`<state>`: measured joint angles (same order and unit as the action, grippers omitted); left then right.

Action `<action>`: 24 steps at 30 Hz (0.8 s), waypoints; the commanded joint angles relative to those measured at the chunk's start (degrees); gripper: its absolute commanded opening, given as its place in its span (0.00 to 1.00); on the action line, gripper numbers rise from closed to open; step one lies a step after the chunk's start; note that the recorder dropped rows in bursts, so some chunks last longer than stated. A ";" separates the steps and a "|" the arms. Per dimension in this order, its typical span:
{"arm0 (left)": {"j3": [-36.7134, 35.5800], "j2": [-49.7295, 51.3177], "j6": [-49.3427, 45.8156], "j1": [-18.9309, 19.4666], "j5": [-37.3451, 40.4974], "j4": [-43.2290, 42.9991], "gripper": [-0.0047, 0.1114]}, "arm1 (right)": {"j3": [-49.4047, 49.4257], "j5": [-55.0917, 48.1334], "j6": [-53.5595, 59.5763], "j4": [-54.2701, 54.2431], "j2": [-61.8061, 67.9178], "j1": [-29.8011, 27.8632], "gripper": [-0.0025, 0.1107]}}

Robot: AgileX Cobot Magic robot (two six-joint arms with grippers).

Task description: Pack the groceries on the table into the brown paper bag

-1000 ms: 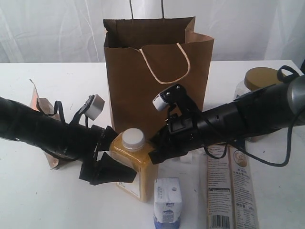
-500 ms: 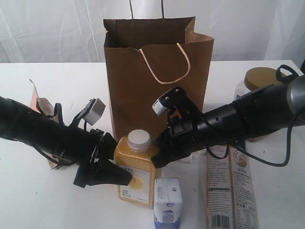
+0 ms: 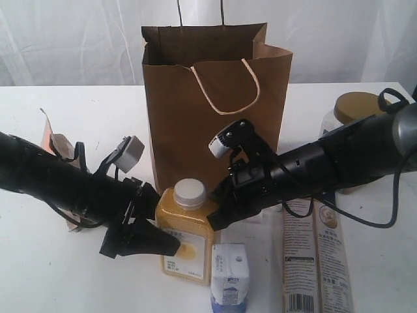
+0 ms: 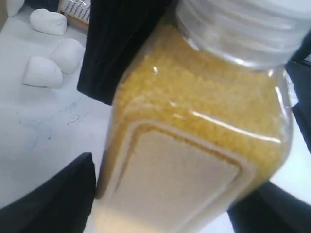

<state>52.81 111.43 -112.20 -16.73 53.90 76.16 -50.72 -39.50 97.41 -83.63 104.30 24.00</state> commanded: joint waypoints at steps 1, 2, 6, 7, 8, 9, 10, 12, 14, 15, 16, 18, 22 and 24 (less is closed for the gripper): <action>0.00 0.05 -9.23 -0.02 1.60 6.48 0.67 | 0.09 -1.96 -0.25 -0.38 -0.20 0.23 0.02; 0.00 0.05 -9.23 -0.02 2.28 7.09 0.67 | 0.09 -1.96 -0.25 -0.53 -0.20 0.23 0.02; 0.00 0.05 -9.23 -0.02 4.85 7.76 0.67 | 0.09 -2.08 -0.25 -2.00 0.07 0.37 0.02; 0.00 0.05 -9.23 -0.02 4.85 7.76 0.67 | 0.09 -1.94 -0.25 -2.14 0.32 0.48 0.02; 0.00 0.05 -9.23 -0.02 4.69 7.76 0.67 | 0.09 -1.94 -0.25 -2.14 0.41 0.62 0.02; 0.00 0.05 -9.23 -0.02 4.30 7.65 0.67 | 0.09 -2.06 -0.25 -2.14 0.54 0.85 0.02; 0.00 0.05 -9.23 -0.02 4.09 6.98 0.67 | 0.09 -2.06 -0.25 -2.02 0.54 1.15 0.02; 0.69 -0.07 -9.23 -0.02 2.76 3.87 0.67 | 0.09 -1.94 -0.25 -1.53 0.54 1.64 0.02; 1.65 -0.15 -9.23 -0.02 2.71 1.50 0.67 | 0.09 -1.38 -0.25 -1.53 0.54 1.63 0.02; 2.21 -0.15 -9.23 -0.02 3.30 1.12 0.67 | 0.09 -1.10 -0.25 -1.53 0.54 1.63 0.02; 2.62 -0.15 -9.23 -0.02 3.57 1.12 0.67 | 0.09 -0.82 -0.25 -1.53 0.54 1.63 0.02; 3.68 -0.15 -9.23 -0.02 4.27 0.83 0.67 | 0.09 -0.57 -0.25 -1.53 0.54 1.63 0.02; 5.87 -0.15 -9.23 -0.02 4.40 -1.06 0.67 | 0.09 -0.57 -0.25 -1.53 0.54 1.63 0.02; 6.64 -0.15 -9.23 -0.02 5.71 -1.06 0.67 | 0.09 0.12 -0.25 -1.53 0.54 1.63 0.02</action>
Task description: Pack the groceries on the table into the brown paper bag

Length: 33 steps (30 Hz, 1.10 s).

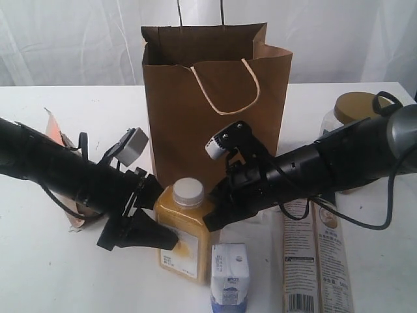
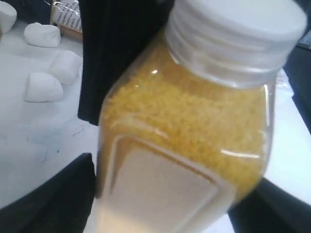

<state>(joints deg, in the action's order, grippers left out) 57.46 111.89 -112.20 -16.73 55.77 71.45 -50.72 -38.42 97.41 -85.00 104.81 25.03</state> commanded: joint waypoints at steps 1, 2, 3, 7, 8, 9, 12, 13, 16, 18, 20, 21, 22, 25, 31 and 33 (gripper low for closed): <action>2.56 -0.62 -9.23 -0.02 4.66 3.75 0.67 | 0.09 -0.07 -0.25 -0.16 0.02 0.59 0.02; 2.86 -0.62 -9.23 -0.02 5.39 3.75 0.67 | 0.09 1.21 -0.25 -0.16 0.02 0.59 0.02; 3.31 -0.62 -9.23 -0.02 6.00 3.87 0.67 | 0.09 2.87 -0.25 -0.16 0.02 0.59 0.02; 3.30 -0.62 -9.23 -0.02 6.71 1.69 0.67 | -0.03 9.62 -0.25 0.71 -1.50 0.59 0.02; 3.30 -0.62 -9.23 -0.02 7.06 0.24 0.67 | -0.03 10.16 -0.25 1.09 -2.14 0.59 0.02; 3.30 -0.62 -9.12 -0.02 7.32 -0.80 0.67 | -0.03 10.29 -0.69 1.68 -3.24 0.59 0.02; 3.30 -0.62 -9.11 -0.02 7.94 -1.66 0.67 | -0.03 10.29 -3.59 4.75 -6.04 0.59 0.02; 3.30 -0.62 -9.11 -0.02 8.37 -1.66 0.67 | -0.03 10.29 -4.80 6.70 -6.83 0.59 0.02; 3.30 -0.62 -9.11 -0.02 10.45 -1.66 0.67 | -0.03 10.82 -11.53 13.79 -8.32 0.59 0.02; 3.30 -0.62 -9.11 -0.02 11.67 -1.66 0.67 | -0.03 10.27 -16.44 19.08 -9.26 0.59 0.02; 3.30 -0.62 -9.11 -0.02 11.80 -2.02 0.67 | -0.03 10.27 -20.43 22.92 -10.15 0.59 0.02; 3.30 -0.62 -9.11 -0.02 11.80 -2.11 0.66 | -0.03 10.02 -22.25 24.85 -10.83 0.59 0.02; 3.30 -0.62 -9.11 -0.02 11.69 -2.28 0.66 | -0.03 9.97 -23.66 26.61 -11.39 0.59 0.02; 3.30 -0.62 -9.11 -0.02 11.31 -2.60 0.57 | -0.03 10.12 -26.76 29.47 -13.79 0.59 0.02; 3.19 -0.52 -9.11 -0.02 11.77 -2.60 0.43 | -0.03 10.91 -28.75 30.80 -16.59 0.59 0.02; 3.19 -0.52 -9.11 -0.02 12.16 -2.85 0.43 | -0.03 10.91 -28.75 30.80 -16.59 0.59 0.02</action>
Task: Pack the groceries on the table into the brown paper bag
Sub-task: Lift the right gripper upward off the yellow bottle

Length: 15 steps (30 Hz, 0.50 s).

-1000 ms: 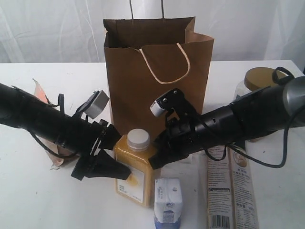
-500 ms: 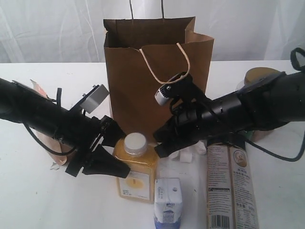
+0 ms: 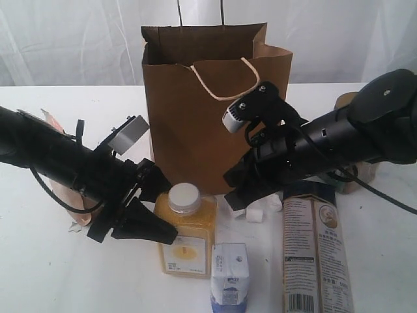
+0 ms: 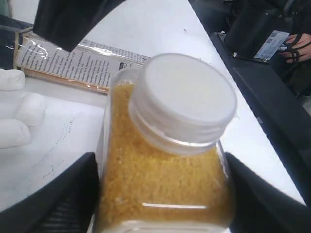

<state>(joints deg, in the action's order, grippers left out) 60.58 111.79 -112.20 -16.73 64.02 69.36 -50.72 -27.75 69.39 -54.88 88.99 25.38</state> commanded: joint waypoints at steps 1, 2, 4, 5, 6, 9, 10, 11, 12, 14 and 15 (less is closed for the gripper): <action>0.07 -0.42 -9.11 -0.02 4.17 -0.85 0.43 | -0.03 0.24 -0.73 0.68 -0.77 0.24 0.02; 0.07 -0.42 -9.11 -0.02 4.40 -0.85 0.41 | 0.07 0.38 -0.73 0.68 -0.71 0.24 0.02; 0.07 -0.42 -9.11 -0.02 5.30 -0.85 0.30 | 0.07 0.50 -1.37 0.95 -0.71 0.24 0.02; 0.07 -0.42 -9.11 -0.02 5.59 -0.85 0.24 | 0.07 0.62 -1.60 1.08 -0.71 0.24 0.02; 0.07 -0.42 -9.11 -0.02 5.77 -0.85 0.17 | 0.07 0.62 -1.60 1.08 -0.71 0.24 0.02; 0.07 -0.42 -9.11 -0.02 5.95 -0.85 0.04 | 0.07 0.62 -1.62 1.22 -0.71 0.24 0.02; 0.07 -0.42 -9.11 -0.02 5.95 -0.85 0.04 | 0.07 0.62 -1.62 1.22 -0.71 0.24 0.02; 0.07 -0.42 -9.11 -0.02 5.95 -0.85 0.04 | 0.07 0.62 -1.81 1.21 -0.71 0.24 0.02; 0.07 -0.42 -9.11 -0.02 5.95 -0.85 0.04 | 0.07 0.62 -2.40 1.59 -0.71 0.24 0.02; 0.07 -0.52 -9.11 -0.02 5.95 -0.39 0.04 | 0.07 0.62 -4.68 3.86 -0.71 0.24 0.02; 0.07 -0.79 -9.11 -0.02 5.95 0.70 0.04 | 0.07 0.62 -5.99 5.34 -0.71 0.24 0.02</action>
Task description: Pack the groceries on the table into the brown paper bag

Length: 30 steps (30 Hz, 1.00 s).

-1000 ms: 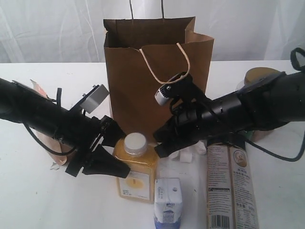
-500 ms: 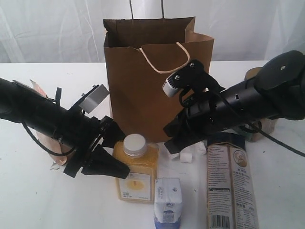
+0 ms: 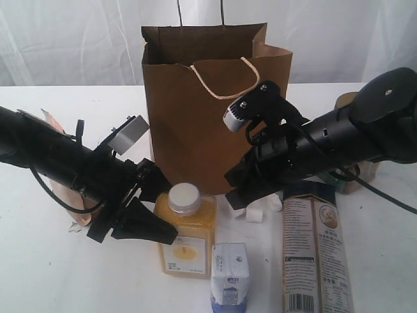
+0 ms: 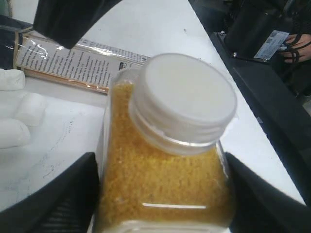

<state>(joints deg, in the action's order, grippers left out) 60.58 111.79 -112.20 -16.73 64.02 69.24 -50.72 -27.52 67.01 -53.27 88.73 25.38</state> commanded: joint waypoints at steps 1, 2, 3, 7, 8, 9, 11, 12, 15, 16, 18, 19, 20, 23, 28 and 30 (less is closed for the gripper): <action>0.07 -1.19 -9.11 -0.02 5.95 2.16 0.04 | 0.07 0.40 -5.69 5.51 -0.45 0.24 0.02; 0.07 -2.56 -9.11 -0.02 5.95 3.93 0.04 | 0.07 0.40 -10.37 10.21 -0.45 0.24 0.02; 0.07 -3.24 -9.11 -0.02 5.95 3.80 0.04 | 0.07 0.40 -12.09 12.27 -0.45 0.24 0.02; 0.07 -5.06 -9.01 -0.02 5.95 0.22 0.04 | 0.07 0.49 -16.49 16.07 -0.45 0.24 0.02; 0.07 -5.17 -8.72 -0.02 5.95 0.22 0.04 | 0.07 0.49 -16.49 16.07 -0.45 0.24 0.02; 0.07 -5.17 -8.61 -0.02 5.95 0.22 0.04 | 0.07 0.49 -16.49 16.07 -0.45 0.24 0.02; 0.07 -5.17 -8.61 -0.02 5.95 -0.45 0.04 | 0.07 0.49 -16.67 16.07 -0.45 0.24 0.02; 0.07 -5.17 -8.61 -0.02 5.95 -0.85 0.04 | 0.07 0.49 -16.99 16.07 -0.45 0.24 0.02; 0.07 -5.17 -8.61 -0.02 5.95 1.30 0.04 | 0.07 0.65 -17.23 16.07 -0.45 0.24 0.02; 0.07 -5.17 -9.03 -0.02 5.95 3.04 0.04 | 0.07 0.90 -17.23 16.07 -0.45 0.24 0.02; 0.07 -5.17 -9.15 -0.02 5.95 6.73 0.04 | 0.07 0.90 -17.23 16.07 -0.45 0.24 0.02; 0.07 -5.17 -9.15 -0.02 5.57 6.88 0.04 | 0.07 1.01 -17.23 16.07 -0.45 0.24 0.02; 0.07 -5.17 -9.15 -0.02 5.57 6.88 0.04 | 0.07 1.01 -17.23 16.07 -0.45 0.24 0.02; 0.07 -5.95 -9.15 -0.02 5.32 6.88 0.04 | 0.07 1.01 -17.23 16.07 -0.45 0.24 0.02; 0.07 -12.44 -9.04 -0.02 5.12 6.77 0.04 | 0.07 0.77 -18.25 18.14 -0.45 0.24 0.02; 0.07 -14.43 -8.69 -0.02 4.98 6.77 0.04 | 0.07 0.77 -18.75 18.39 -0.54 0.24 0.02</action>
<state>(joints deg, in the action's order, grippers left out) 60.58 100.81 -112.20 -16.73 64.23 72.28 -50.72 -26.93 49.23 -35.73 88.73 25.38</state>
